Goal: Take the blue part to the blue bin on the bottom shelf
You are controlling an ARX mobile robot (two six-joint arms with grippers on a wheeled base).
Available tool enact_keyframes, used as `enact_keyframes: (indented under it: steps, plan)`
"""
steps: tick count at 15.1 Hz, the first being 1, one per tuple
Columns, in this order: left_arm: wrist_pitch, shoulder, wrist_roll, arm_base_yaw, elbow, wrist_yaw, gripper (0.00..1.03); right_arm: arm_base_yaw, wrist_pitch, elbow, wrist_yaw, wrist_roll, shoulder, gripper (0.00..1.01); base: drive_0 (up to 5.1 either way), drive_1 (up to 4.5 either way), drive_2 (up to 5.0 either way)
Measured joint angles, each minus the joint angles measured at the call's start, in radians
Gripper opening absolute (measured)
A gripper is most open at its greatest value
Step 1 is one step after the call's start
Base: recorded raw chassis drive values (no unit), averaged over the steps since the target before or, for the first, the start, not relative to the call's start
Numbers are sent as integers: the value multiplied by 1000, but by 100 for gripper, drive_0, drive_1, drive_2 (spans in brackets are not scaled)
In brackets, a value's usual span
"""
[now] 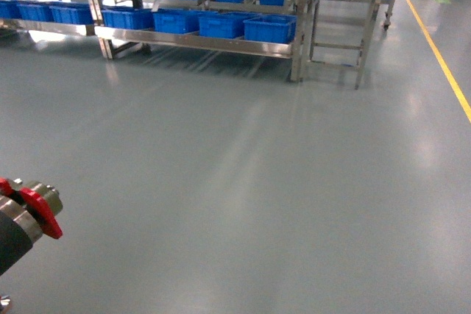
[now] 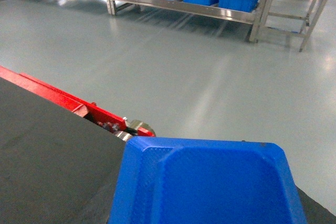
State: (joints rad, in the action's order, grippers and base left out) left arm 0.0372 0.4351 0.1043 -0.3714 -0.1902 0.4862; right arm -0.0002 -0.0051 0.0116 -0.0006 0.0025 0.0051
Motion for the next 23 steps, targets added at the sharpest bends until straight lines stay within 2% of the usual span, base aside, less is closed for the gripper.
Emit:
enact_keyframes:
  steps: [19,23]
  plan:
    - [0,0,0,0,0,0,43,0,0,0,0,0,0,98,-156,-156,-156]
    - [-1,-2,0,-3,0,-3,43,0,2,0,0,0,0,98,12,396,-372]
